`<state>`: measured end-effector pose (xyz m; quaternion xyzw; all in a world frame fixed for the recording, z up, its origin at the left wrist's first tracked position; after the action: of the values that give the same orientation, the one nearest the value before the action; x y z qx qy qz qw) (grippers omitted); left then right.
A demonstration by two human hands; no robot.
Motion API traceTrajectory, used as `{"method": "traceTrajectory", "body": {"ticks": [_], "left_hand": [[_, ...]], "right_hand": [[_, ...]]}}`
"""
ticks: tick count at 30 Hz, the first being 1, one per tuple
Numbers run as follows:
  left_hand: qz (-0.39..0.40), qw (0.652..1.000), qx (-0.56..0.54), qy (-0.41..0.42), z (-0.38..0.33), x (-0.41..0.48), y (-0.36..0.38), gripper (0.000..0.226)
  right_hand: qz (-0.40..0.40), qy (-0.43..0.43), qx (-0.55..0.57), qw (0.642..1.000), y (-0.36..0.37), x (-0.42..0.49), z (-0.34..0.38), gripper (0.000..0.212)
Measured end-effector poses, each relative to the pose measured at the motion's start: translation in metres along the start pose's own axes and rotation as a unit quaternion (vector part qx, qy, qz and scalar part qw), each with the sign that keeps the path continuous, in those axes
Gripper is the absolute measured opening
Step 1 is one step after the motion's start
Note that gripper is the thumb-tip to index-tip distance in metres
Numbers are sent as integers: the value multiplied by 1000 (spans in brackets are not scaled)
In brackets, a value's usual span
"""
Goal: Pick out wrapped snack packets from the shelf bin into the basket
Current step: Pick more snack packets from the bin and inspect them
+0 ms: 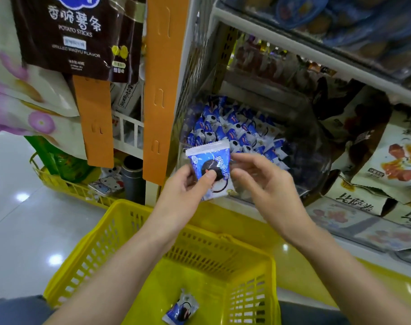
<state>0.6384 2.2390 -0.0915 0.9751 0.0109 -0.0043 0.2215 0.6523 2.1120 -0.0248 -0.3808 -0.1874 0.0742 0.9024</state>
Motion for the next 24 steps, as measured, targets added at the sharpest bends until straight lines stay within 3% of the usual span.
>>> {"method": "traceTrajectory", "body": {"ticks": [3,5,11,15,19,24], "left_hand": [[-1,1000,-18,4,-3,10,5,10],[1,1000,-25,4,-3,15,9,7],[11,999,-51,11,-5,27,12,7],[24,997,-70,16,-7,29,11,11],[29,996,-78,17,-8,31,9,11],[34,997,-70,14,-9,30,7,11]], "right_hand": [[-30,4,-106,994,-35,40,-9,16],[-11,24,-232,972,-49,72,-26,18],[173,109,-452,868,-50,134,-112,24],[254,130,-524,802,-41,142,-146,25],[295,147,-559,761,-37,143,-157,31],[286,158,-557,764,-37,144,-149,34]]}}
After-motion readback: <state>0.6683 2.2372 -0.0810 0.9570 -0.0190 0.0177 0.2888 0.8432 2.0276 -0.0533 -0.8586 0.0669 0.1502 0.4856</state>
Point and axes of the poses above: each hand's wrist, its own x-axis towards the middle knuckle, its own y-axis out of the palm, z = x × y, the point moved 9 cm from there along x, towards the middle knuckle, and after that the axes turned 10 degrees about -x, right-handed, at the moved point
